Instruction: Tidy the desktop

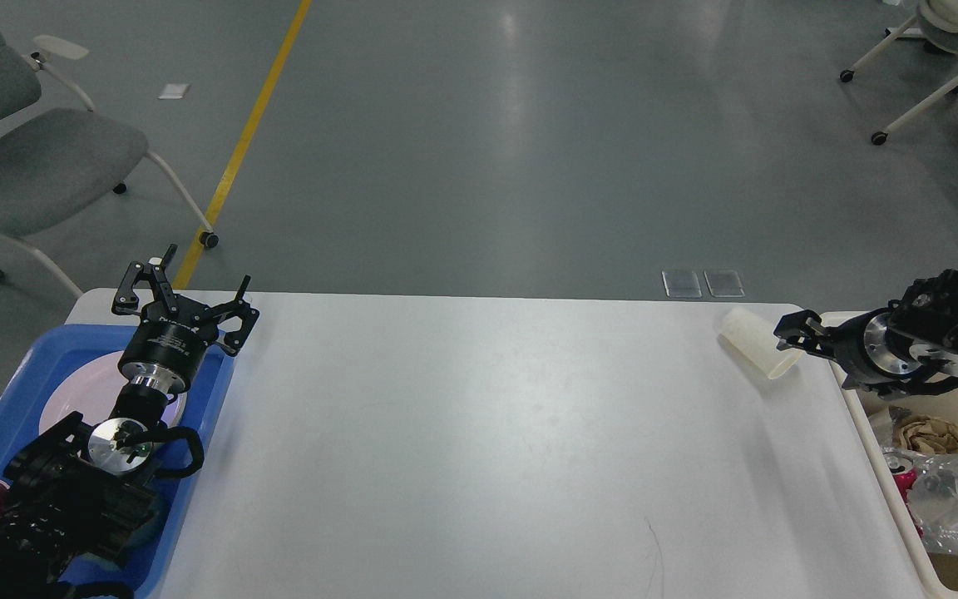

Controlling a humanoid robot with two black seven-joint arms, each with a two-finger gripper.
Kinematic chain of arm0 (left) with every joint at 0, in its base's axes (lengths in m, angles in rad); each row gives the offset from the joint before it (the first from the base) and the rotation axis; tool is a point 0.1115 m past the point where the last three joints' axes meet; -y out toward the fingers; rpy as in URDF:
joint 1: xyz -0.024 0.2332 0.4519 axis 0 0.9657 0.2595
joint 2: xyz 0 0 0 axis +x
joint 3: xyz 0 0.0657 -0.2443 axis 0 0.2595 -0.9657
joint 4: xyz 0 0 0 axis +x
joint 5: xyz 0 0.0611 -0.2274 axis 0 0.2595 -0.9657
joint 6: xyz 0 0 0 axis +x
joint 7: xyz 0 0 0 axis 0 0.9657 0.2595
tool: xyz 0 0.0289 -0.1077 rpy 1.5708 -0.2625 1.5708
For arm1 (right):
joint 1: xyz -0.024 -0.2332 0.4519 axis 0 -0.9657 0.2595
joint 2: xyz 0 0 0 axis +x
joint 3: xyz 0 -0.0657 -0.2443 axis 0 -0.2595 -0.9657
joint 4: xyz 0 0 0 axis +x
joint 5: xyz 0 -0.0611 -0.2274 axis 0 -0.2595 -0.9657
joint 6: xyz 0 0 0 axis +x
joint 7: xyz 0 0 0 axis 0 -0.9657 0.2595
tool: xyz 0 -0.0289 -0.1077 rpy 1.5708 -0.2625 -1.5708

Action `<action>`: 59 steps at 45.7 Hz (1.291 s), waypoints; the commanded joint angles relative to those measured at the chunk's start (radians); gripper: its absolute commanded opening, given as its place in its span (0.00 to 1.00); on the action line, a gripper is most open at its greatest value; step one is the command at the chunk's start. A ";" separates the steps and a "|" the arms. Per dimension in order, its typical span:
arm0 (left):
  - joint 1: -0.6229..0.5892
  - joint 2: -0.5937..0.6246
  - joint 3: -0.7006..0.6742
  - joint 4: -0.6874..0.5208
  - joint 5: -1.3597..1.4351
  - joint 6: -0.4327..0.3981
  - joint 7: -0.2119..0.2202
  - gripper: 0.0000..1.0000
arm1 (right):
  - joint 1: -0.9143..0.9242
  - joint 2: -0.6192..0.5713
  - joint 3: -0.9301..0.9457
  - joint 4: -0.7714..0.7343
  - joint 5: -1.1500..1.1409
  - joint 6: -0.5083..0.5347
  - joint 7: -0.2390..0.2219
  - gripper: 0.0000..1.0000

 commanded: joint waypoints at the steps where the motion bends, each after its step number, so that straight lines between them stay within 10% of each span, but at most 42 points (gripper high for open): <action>1: 0.000 -0.001 0.001 -0.001 0.000 0.000 0.000 0.96 | -0.129 -0.005 0.184 -0.117 0.000 -0.025 0.001 1.00; 20: 0.000 -0.001 0.001 -0.001 0.000 0.000 0.000 0.96 | -0.349 0.071 0.543 -0.243 -0.001 -0.421 0.015 1.00; 26: 0.000 0.000 0.001 -0.001 0.000 0.000 0.000 0.96 | -0.370 0.109 0.613 -0.265 -0.003 -0.427 0.046 1.00; 37: 0.000 0.000 0.001 -0.001 0.000 0.000 0.000 0.96 | -0.396 0.147 0.610 -0.268 -0.006 -0.450 0.297 1.00; 59: 0.000 0.000 0.000 -0.001 0.000 0.000 0.000 0.96 | -0.427 0.238 0.535 -0.363 -0.021 -0.483 0.320 1.00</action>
